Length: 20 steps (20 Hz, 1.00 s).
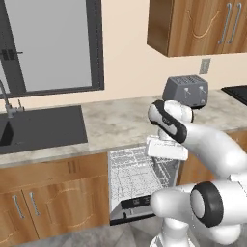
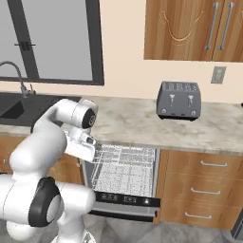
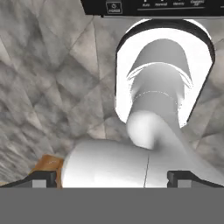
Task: Open the dishwasher door and pull out the top rack.
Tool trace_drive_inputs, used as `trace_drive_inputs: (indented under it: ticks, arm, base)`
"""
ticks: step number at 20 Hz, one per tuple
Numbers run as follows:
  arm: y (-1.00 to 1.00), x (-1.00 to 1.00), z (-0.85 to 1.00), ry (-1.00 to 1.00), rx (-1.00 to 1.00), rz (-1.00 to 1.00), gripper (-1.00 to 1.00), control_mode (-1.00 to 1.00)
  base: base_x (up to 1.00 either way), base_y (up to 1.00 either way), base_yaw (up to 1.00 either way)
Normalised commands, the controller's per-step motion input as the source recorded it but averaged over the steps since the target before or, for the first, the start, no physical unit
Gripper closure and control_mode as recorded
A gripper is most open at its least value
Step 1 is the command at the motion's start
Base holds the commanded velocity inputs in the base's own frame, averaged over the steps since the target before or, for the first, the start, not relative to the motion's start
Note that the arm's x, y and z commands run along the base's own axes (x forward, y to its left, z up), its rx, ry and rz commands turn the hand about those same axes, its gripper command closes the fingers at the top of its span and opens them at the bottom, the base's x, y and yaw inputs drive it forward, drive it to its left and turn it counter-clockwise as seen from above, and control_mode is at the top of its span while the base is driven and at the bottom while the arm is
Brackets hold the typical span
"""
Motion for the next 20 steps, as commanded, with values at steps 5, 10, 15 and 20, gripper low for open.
trace_drive_inputs:
  ticks: [5, 10, 15, 20]
  arm:
    - [-0.11, 0.88, -0.78, 0.26, 0.00, -0.16, -1.00, -1.00]
    - [0.00, 0.53, -0.55, -0.01, -0.06, -0.08, -1.00, -1.00]
    - [-0.05, 0.20, -0.62, -0.07, -0.12, -0.06, -1.00, -1.00]
    - [-0.13, 0.07, -0.70, -0.11, -0.09, -0.02, -1.00, -1.00]
  base:
    - [0.00, 0.00, 0.00]
    - [0.00, 0.00, 0.00]
    - [0.00, 0.00, 0.00]
    - [0.00, 0.00, 0.00]
